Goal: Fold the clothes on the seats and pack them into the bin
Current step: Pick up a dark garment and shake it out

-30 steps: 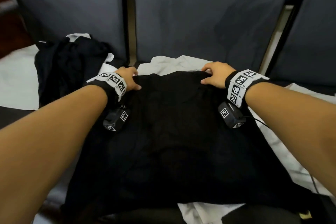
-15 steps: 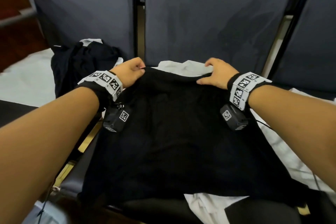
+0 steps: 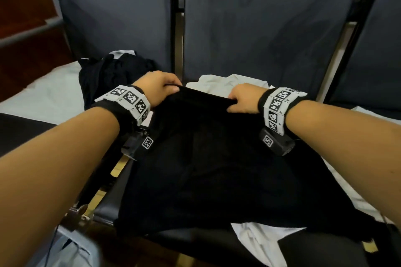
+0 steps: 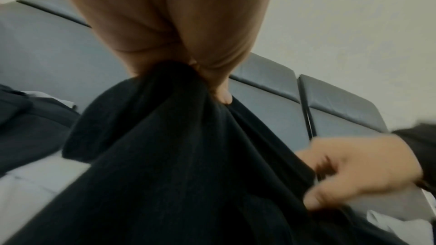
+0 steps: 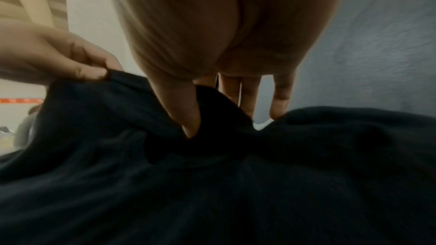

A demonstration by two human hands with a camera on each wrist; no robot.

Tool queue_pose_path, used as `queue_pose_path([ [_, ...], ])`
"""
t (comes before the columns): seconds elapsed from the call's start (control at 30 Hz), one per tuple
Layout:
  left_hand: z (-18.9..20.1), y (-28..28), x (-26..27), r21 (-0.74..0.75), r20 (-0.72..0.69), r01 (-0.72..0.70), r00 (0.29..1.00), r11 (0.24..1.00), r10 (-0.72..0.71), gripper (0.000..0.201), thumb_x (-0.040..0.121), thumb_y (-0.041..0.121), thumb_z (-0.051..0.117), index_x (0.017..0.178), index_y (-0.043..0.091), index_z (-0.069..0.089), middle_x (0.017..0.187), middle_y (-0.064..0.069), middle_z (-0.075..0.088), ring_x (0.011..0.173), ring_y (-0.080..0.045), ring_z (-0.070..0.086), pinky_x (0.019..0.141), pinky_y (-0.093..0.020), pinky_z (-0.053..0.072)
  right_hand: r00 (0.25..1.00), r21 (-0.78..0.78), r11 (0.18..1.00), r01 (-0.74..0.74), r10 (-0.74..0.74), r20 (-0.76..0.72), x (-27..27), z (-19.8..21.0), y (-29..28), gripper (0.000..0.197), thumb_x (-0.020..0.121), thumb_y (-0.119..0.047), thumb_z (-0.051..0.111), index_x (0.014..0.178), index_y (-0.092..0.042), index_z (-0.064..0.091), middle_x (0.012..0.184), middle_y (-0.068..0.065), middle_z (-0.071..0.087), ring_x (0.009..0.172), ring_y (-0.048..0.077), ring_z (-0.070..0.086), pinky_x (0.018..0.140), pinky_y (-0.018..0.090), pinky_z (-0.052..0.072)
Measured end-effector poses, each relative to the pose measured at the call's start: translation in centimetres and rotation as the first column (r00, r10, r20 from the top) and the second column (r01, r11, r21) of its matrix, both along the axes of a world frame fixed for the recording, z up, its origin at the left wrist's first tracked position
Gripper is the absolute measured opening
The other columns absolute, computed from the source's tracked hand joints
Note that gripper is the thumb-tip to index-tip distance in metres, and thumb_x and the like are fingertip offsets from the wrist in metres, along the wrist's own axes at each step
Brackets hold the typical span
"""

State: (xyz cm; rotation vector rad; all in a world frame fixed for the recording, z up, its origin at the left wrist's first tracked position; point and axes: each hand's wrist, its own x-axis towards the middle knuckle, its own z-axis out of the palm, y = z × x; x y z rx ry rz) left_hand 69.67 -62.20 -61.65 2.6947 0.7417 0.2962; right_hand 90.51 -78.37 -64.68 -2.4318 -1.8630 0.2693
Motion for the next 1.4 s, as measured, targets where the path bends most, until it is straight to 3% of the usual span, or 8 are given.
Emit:
queue_pose_path([
  [0.2,-0.3,1.3,-0.6,0.024,0.036,-0.113,0.993,0.993,0.112,0.017,0.095,0.024,0.054,0.105,0.017,0.067,0.108,-0.005,0.068,0.105,-0.024,0.060,0.089,-0.027,0.041,0.995,0.165,0.981,0.103,-0.104,-0.005,1.9,-0.3,-1.8,0.022,0.097,-0.032,0.055,0.107,-0.015,0.064,0.098,0.000,0.061,0.096,0.022,0.055,0.083,0.031,0.041],
  [0.33,-0.9,1.7,-0.9,0.026,-0.008,-0.213,0.977,0.977,0.213,0.018,0.098,0.024,0.050,0.105,0.014,0.064,0.114,-0.010,0.064,0.106,-0.027,0.057,0.086,-0.031,0.040,0.991,0.038,0.991,0.130,-0.131,0.032,3.5,0.8,-2.6,0.027,0.093,-0.037,0.061,0.091,-0.011,0.066,0.075,-0.001,0.056,0.084,0.024,0.058,0.074,0.031,0.043],
  [0.43,-1.0,1.9,-1.2,0.033,-0.043,-0.245,0.968,0.969,0.247,0.019,0.099,0.023,0.048,0.106,0.012,0.063,0.112,-0.014,0.064,0.103,-0.030,0.057,0.085,-0.033,0.041,0.968,-0.050,0.990,0.129,-0.115,0.222,4.3,1.0,-3.6,0.026,0.094,-0.042,0.058,0.085,-0.018,0.063,0.072,-0.005,0.053,0.085,0.024,0.058,0.079,0.031,0.035],
  [0.6,-0.7,1.7,-1.4,0.082,-0.033,-0.298,0.953,0.951,0.302,0.024,0.100,0.022,0.046,0.113,0.006,0.059,0.115,-0.019,0.061,0.103,-0.034,0.057,0.078,-0.031,0.039,0.927,0.115,0.971,0.210,-0.235,0.292,6.0,0.9,-5.1,0.026,0.096,-0.034,0.054,0.111,-0.016,0.066,0.109,0.004,0.060,0.111,0.028,0.055,0.103,0.042,0.032],
  [0.67,-0.3,1.4,-1.5,0.072,-0.042,-0.286,0.956,0.956,0.289,0.027,0.100,0.026,0.047,0.112,0.007,0.060,0.110,-0.017,0.062,0.103,-0.033,0.057,0.080,-0.033,0.040,0.927,0.210,0.943,0.257,-0.302,0.222,6.2,1.0,-5.8,0.028,0.097,-0.034,0.051,0.110,-0.013,0.064,0.108,0.008,0.063,0.109,0.031,0.056,0.106,0.042,0.032],
  [0.77,0.0,1.1,-1.8,0.011,-0.091,-0.228,0.969,0.974,0.228,0.031,0.097,0.036,0.051,0.108,0.012,0.067,0.106,-0.010,0.065,0.104,-0.028,0.059,0.086,-0.034,0.043,0.926,0.262,0.903,0.342,-0.372,0.072,5.4,1.4,-7.2,0.024,0.098,-0.038,0.050,0.101,-0.016,0.060,0.093,0.006,0.063,0.093,0.032,0.060,0.087,0.040,0.046],
  [0.9,1.1,-0.1,-2.9,0.037,-0.117,-0.205,0.971,0.978,0.208,0.029,0.097,0.032,0.052,0.109,0.011,0.067,0.108,-0.011,0.065,0.105,-0.028,0.058,0.089,-0.035,0.043,0.916,0.286,0.878,0.383,-0.401,0.003,4.2,2.7,-9.0,0.022,0.095,-0.043,0.055,0.092,-0.021,0.056,0.087,0.002,0.058,0.083,0.027,0.056,0.072,0.034,0.044],
  [1.4,0.2,-10.1,-12.1,-0.027,-0.035,-0.112,0.993,0.993,0.112,0.015,0.092,0.023,0.060,0.104,0.017,0.067,0.095,-0.003,0.063,0.095,-0.022,0.059,0.085,-0.026,0.043,0.957,0.289,0.914,0.285,-0.288,-0.034,-4.8,1.3,-19.5,0.013,0.083,-0.012,0.072,0.094,-0.012,0.065,0.097,0.005,0.048,0.095,0.028,0.055,0.083,0.031,0.042],
])
